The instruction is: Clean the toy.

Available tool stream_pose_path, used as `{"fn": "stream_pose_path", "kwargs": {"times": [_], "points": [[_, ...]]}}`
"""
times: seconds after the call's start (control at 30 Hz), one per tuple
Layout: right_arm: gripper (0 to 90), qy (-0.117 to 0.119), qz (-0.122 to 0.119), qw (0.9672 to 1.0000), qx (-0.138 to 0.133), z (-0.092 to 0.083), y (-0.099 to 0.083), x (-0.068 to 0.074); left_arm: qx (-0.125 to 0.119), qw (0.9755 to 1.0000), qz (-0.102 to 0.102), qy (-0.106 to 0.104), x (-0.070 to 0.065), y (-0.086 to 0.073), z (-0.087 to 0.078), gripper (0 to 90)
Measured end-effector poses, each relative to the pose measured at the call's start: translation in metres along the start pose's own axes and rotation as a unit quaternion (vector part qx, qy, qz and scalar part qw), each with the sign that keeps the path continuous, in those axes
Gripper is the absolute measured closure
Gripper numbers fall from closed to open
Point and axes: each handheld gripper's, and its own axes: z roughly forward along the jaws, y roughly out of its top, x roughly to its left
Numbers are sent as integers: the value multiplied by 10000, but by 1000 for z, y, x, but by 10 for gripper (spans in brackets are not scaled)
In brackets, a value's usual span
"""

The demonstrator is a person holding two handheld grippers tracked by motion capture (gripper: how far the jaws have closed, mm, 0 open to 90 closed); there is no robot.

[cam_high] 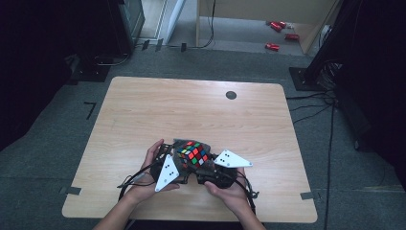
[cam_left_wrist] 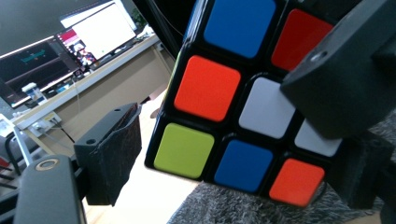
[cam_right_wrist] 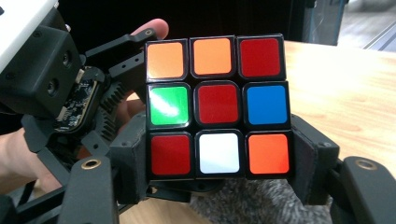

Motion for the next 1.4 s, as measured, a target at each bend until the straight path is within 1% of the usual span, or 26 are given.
{"fn": "stream_pose_path", "kwargs": {"times": [0.03, 0.13, 0.2, 0.27, 0.3, 0.4, 0.43, 0.5, 0.53, 0.6, 0.67, 0.7, 0.73, 0.77, 0.87, 0.93, 1.0, 1.03, 1.1, 1.17, 1.2, 1.23, 1.3, 1.33, 1.4], "points": [[343, 35, 47, 10000, 25, 0, 0, 0, -7, 10000, 0, -19, 0, 0, 0, 169], [343, 77, 105, 9999, 44, 1, 0, 0, -26, 10000, 37, -74, -1, 0, 0, 242], [343, 88, 161, 9998, 54, 1, 0, 0, -27, 10000, 58, -51, -1, 0, -1, 256], [342, 113, 268, 9996, 43, 1, 0, -2, -49, 10000, 71, -25, -2, 0, -1, 268], [342, 137, 358, 9993, 48, 1, 0, -3, -39, 9999, 90, -22, -2, 0, -1, 273], [339, 183, 493, 9986, 83, 1, 1, -5, -32, 9999, 146, -12, -3, 1, -2, 296], [338, 197, 512, 9984, 95, 2, 1, -5, -25, 9999, 122, -15, -3, 1, -1, 303], [330, 231, 480, 9986, 46, 1, 2, -6, -39, 10000, -44, -77, -1, 2, -2, 305], [323, 258, 444, 9987, -1, 0, 3, -7, -15, 10000, -41, -71, -1, 2, -2, 306], [301, 187, 289, 9994, -76, -2, 4, -7, 125, 9999, -70, -52, 1, 0, -1, 307], [294, 160, 309, 9991, -249, -6, 5, -10, 243, 9996, -155, -42, 4, -3, -2, 308], [294, 146, 331, 9989, -314, -7, 6, -11, 336, 9991, -266, -9, 8, -5, -2, 308], [294, 72, 332, 9986, -399, -11, 7, -15, 361, 9988, -331, 11, 9, -5, -3, 310], [295, 46, 327, 9986, -416, -12, 8, -16, 389, 9984, -412, 28, 11, -6, -3, 311], [295, -30, 322, 9985, -447, -14, 7, -19, 555, 9961, -684, 68, 18, -6, -4, 315], [289, -131, 236, 9988, -420, -14, 6, -20, 709, 9940, -824, 98, 22, -8, -6, 318], [288, -200, 163, 9990, -354, -12, 3, -22, 781, 9919, -999, 80, 25, -9, -7, 320], [287, -253, 113, 9992, -294, -12, 1, -23, 801, 9907, -1101, 64, 28, -9, -8, 321], [287, -395, -88, 9991, -122, -9, -4, -24, 817, 9874, -1355, 14, 32, -10, -10, 322], [290, -453, -165, 9988, 64, -6, -9, -26, 832, 9838, -1584, -59, 37, -10, -11, 322], [296, -476, -172, 9985, 189, -4, -12, -27, 830, 9830, -1634, -88, 38, -11, -12, 323], [317, -482, -178, 9983, 278, -2, -14, -28, 846, 9817, -1698, -158, 39, -11, -12, 323], [395, -511, -238, 9974, 445, 1, -18, -29, 866, 9798, -1788, -225, 41, -12, -13, 324], [418, -565, -264, 9965, 554, 2, -20, -29, 860, 9788, -1841, -248, 42, -12, -14, 324], [462, -665, -280, 9948, 717, 5, -23, -31, 846, 9779, -1896, -255, 44, -12, -15, 324]]}}
